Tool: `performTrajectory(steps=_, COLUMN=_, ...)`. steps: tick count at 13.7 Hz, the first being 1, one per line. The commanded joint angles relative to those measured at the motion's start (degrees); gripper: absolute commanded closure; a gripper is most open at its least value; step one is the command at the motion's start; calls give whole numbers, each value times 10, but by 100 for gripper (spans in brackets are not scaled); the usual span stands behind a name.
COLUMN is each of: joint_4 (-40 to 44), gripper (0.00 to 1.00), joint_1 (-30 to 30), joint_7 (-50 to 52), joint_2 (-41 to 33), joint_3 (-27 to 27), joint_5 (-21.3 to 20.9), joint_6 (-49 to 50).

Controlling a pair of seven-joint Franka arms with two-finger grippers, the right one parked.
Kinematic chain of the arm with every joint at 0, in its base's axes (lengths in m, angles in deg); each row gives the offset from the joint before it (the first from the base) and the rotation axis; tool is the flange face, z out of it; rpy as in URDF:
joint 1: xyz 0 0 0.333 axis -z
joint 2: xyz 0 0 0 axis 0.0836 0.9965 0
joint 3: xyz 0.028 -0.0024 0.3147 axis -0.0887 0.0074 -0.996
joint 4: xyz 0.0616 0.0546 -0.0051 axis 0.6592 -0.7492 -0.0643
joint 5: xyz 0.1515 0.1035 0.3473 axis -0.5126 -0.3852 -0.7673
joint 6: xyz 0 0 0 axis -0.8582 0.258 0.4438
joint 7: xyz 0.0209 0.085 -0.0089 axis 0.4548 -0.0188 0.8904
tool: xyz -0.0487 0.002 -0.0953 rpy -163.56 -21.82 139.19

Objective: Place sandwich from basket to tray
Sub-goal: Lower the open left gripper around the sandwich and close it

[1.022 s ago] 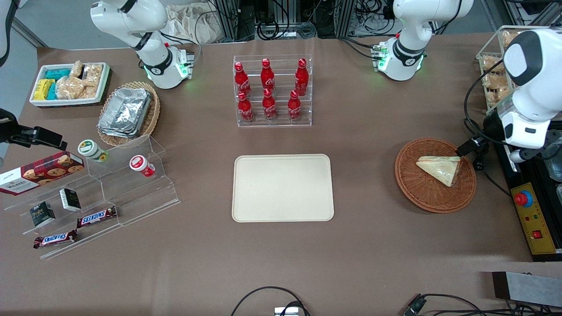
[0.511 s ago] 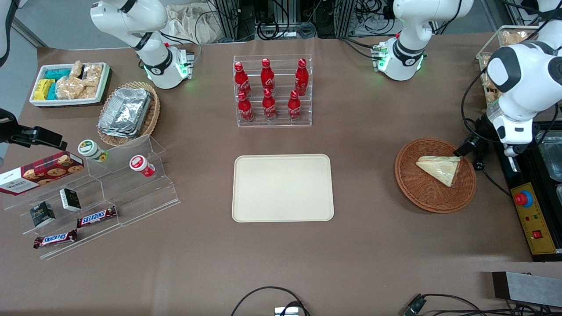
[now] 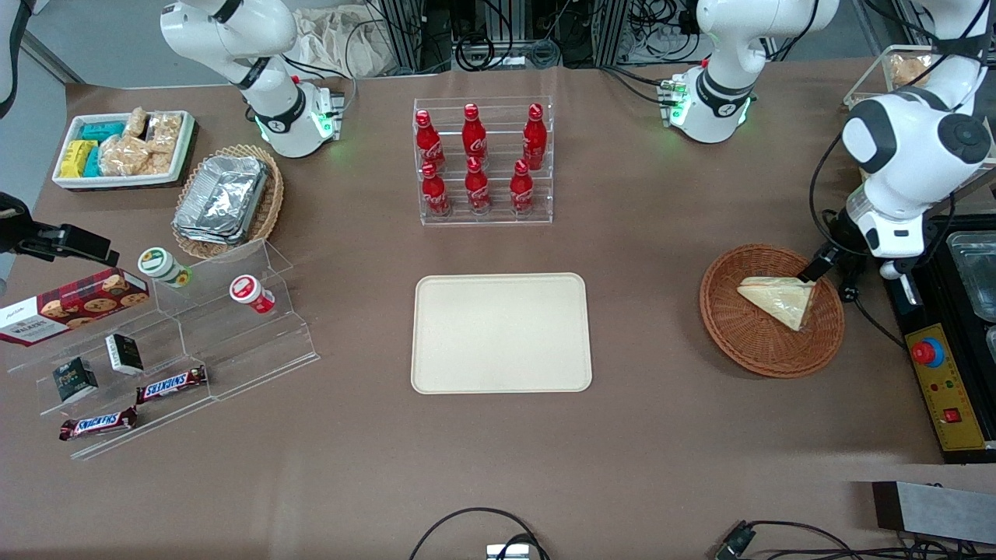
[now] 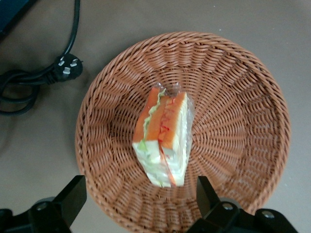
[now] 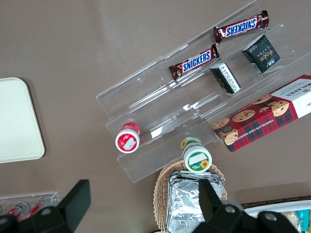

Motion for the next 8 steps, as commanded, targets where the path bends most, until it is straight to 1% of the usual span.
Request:
performTrajectory(steps=1, joint_4=-8, gripper=0, joint_1=1, joint_7=4, joint_2=38, joint_3=0, joint_5=6, joint_6=-56)
performTrajectory(steps=4, joint_4=-8, gripper=0, joint_1=1, joint_7=3, joint_2=66, joint_3=1, joint_5=6, joint_6=-89)
performTrajectory(steps=8, joint_4=-7, gripper=0, joint_1=1, joint_7=3, joint_2=84, joint_3=1, joint_5=7, joint_6=-108)
